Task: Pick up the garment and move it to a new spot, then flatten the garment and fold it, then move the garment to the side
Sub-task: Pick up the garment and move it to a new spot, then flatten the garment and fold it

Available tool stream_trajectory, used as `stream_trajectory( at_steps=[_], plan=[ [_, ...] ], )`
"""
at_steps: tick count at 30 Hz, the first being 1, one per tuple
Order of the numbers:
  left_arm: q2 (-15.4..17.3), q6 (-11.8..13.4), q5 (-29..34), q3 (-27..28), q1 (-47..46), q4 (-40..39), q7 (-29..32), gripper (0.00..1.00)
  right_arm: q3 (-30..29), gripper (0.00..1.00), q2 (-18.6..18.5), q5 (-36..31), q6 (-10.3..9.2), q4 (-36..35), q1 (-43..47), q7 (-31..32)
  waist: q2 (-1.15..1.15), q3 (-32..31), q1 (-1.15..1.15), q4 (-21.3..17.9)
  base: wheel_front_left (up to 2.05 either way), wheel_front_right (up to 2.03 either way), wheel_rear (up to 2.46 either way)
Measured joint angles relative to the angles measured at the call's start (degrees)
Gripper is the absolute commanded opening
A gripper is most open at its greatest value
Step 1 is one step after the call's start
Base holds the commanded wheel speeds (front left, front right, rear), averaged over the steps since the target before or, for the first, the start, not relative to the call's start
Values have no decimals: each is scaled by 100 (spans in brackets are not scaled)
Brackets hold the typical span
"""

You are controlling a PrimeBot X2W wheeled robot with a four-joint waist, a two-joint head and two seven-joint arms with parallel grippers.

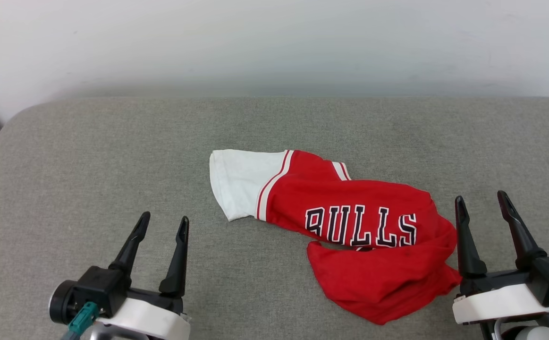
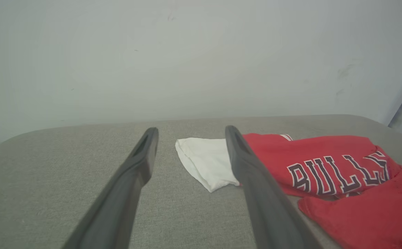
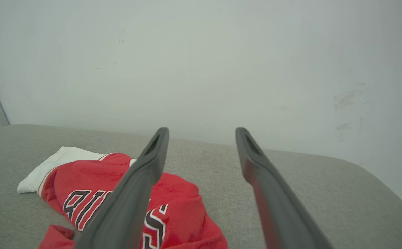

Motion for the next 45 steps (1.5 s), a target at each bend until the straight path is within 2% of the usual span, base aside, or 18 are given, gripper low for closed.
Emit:
stream_trajectory(
  at_steps=[3,7,13,17,20,23,26,29,31,35,39,45],
  plan=[
    [-294,-211,192,226,144,-47,0,100,22,100,0,0,0,3,5,0,0,-15,0,-15,0,0,0],
    [-412,-497,460,447,270,-32,0,100,36,100,0,5,0,-4,7,0,0,-23,0,-74,0,0,0],
    [-383,-989,565,483,100,145,0,100,103,100,0,37,0,-38,-8,0,0,53,0,-226,0,0,0],
    [-97,-1199,579,402,-414,240,258,100,130,100,0,27,0,-98,-60,0,0,198,0,-363,0,0,0],
    [168,-1317,523,354,-981,260,790,100,121,100,-1,19,0,-162,-158,0,0,366,0,-485,0,0,0],
    [516,-1406,326,252,-1590,390,1589,100,113,100,-1,44,0,-207,-230,0,0,577,0,-622,0,0,0],
    [731,-1457,-376,177,-2142,604,2661,100,119,100,0,91,0,-229,-287,1,0,794,1,-779,0,0,0],
    [1134,-1479,-769,-44,-2645,798,3693,100,107,100,-2,167,0,-232,-339,1,0,987,0,-950,0,0,0],
    [1377,-1479,-1046,-196,-2915,890,4248,100,149,100,-3,189,0,-235,-385,0,0,1112,1,-1050,0,0,0],
    [1652,-1480,-1532,-409,-3269,1092,5158,100,205,100,-2,226,0,-249,-444,1,0,1352,1,-1232,0,0,0],
    [1855,-1480,-1690,-499,-3432,1338,5660,100,226,100,-2,326,0,-266,-522,1,0,1564,1,-1389,0,0,0],
    [1884,-1480,-1706,-611,-3488,1505,5811,100,265,100,-2,358,0,-293,-541,0,0,1837,1,-1519,0,0,0]
  ],
)
